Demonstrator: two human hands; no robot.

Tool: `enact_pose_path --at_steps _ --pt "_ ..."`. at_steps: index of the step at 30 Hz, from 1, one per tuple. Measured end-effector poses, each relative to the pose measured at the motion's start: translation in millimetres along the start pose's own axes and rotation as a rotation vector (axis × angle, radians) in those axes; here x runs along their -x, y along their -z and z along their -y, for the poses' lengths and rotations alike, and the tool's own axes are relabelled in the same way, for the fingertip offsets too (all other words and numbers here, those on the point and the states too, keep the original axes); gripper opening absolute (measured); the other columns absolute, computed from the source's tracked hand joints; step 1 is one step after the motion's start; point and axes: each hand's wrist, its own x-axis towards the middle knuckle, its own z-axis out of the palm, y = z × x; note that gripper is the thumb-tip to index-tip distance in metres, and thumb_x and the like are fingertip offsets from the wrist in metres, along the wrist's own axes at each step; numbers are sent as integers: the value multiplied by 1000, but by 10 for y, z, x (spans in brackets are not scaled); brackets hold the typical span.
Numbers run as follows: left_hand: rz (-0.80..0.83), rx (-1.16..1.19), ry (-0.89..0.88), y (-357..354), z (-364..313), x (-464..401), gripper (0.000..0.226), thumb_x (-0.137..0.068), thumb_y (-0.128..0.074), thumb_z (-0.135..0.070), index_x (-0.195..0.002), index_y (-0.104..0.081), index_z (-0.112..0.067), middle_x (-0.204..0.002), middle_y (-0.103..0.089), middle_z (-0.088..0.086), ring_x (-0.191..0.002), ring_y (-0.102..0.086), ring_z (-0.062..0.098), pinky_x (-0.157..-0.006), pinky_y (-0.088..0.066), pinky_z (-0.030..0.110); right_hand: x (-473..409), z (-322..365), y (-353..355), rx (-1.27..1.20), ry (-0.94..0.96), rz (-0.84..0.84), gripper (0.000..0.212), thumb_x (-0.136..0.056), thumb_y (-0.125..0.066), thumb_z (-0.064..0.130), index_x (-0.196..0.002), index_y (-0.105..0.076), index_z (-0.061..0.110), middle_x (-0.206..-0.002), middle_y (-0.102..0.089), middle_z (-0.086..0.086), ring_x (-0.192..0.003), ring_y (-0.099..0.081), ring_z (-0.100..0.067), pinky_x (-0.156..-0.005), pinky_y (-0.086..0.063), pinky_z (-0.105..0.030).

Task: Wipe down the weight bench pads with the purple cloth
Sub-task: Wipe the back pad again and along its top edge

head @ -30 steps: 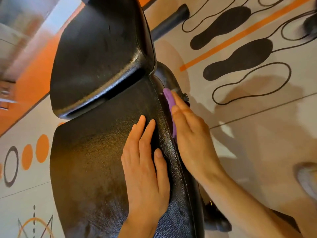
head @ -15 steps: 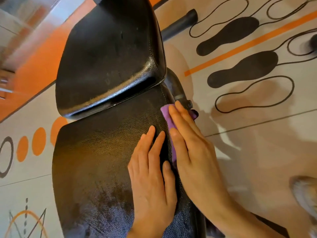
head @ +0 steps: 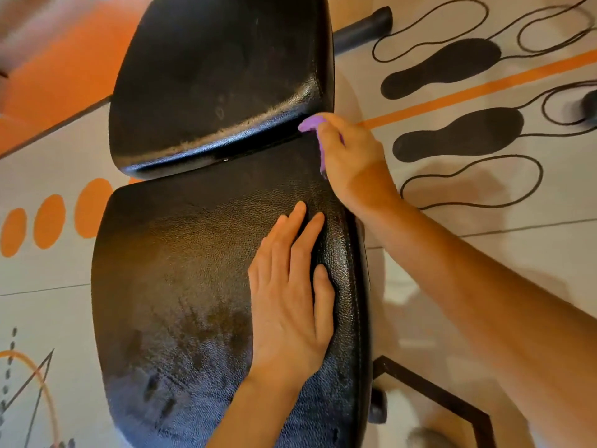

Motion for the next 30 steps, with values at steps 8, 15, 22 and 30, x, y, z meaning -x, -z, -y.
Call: enact_pose_path --at_steps 8,15,22,30 --pt "-24 18 -12 -4 15 7 47 -99 -33 -26 -145 -41 -18 -155 -35 0 -146 -29 17 -112 -32 46 1343 -3 140 -145 28 -24 43 -102 -40 21 -145 -37 22 -148 -41 9 -134 -42 -5 -108 -39 -22" --pt "9 12 16 13 10 19 49 -98 -35 -25 -147 -38 -19 -157 -32 -1 -147 -25 17 -119 -23 38 183 94 53 -38 -51 -1 33 -104 -34 21 -116 -63 15 -64 -50 16 -62 -51 9 -68 -39 -2" --pt "-20 -16 63 60 -52 93 46 -101 -36 -24 -145 -41 -15 -158 -31 4 -146 -27 20 -119 -25 42 1695 104 207 -161 -127 -29 48 -99 -46 21 -145 -35 24 -139 -44 19 -120 -42 19 -96 -36 -3" --pt "30 71 248 334 -197 766 47 -100 -42 -27 -146 -38 -21 -162 -19 -5 -148 -17 15 -121 -13 34 2441 303 362 -100 -250 91 57 -89 -47 36 -144 -37 28 -146 -41 18 -126 -37 16 -102 -35 -7"
